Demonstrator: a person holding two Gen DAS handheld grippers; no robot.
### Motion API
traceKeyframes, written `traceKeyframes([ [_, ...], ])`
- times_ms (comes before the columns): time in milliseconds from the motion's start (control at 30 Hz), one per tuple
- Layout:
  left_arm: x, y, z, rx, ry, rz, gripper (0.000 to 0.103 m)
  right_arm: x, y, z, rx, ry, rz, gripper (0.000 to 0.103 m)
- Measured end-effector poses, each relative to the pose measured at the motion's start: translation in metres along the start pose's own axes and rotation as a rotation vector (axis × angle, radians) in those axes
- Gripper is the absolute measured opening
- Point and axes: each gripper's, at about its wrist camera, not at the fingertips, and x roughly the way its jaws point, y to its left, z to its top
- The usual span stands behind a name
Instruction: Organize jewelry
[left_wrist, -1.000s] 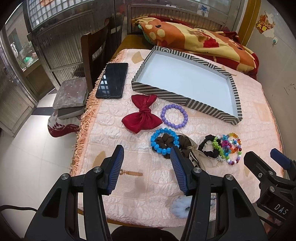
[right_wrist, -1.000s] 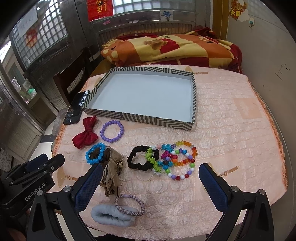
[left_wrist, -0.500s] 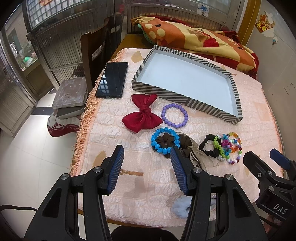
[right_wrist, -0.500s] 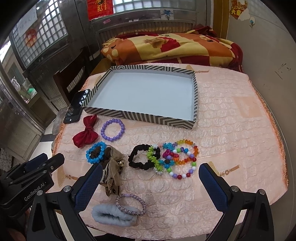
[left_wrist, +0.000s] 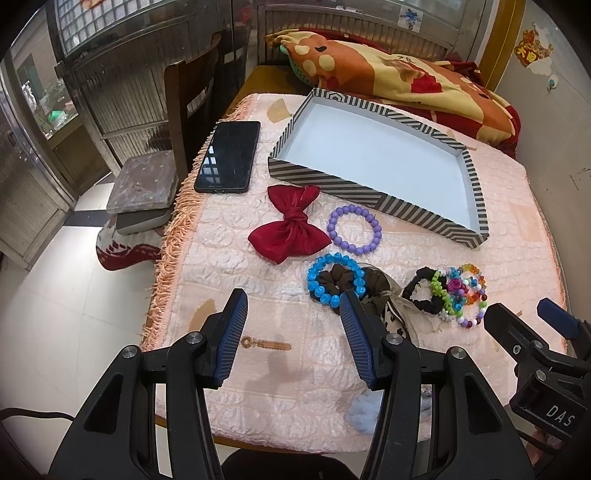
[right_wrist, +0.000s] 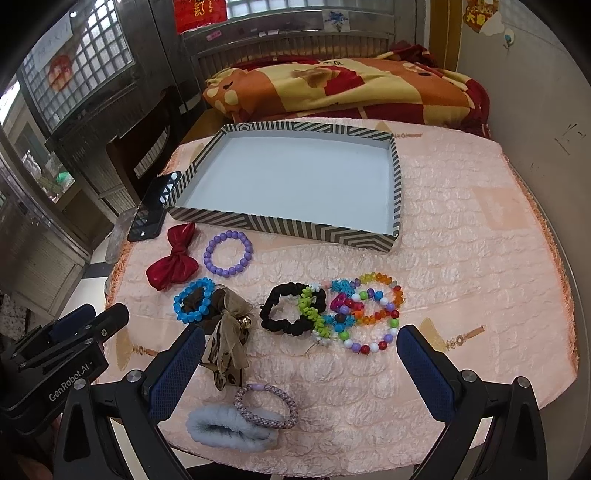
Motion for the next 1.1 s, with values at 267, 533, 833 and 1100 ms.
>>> traceKeyframes([
  [267,0.003,0.001,0.002,-0.004,0.011,0.003,0.052,0.001,0.001,0.001,-0.019,0.011,0.005,0.103],
  [533,0.006,-0.002,0.004,-0.004,0.019,0.006,0.052,0.001,-0.003,0.001,0.009,-0.004,0.058,0.103],
  [833,0.007,-0.002,0.004,-0.004,0.02,0.005,0.052,0.004,-0.004,0.001,-0.02,0.014,0.022,0.103],
  [1100,0.012,-0.004,0.001,-0.008,0.03,0.009,0.052,0.008,-0.001,0.001,-0.049,0.035,0.001,0.103],
])
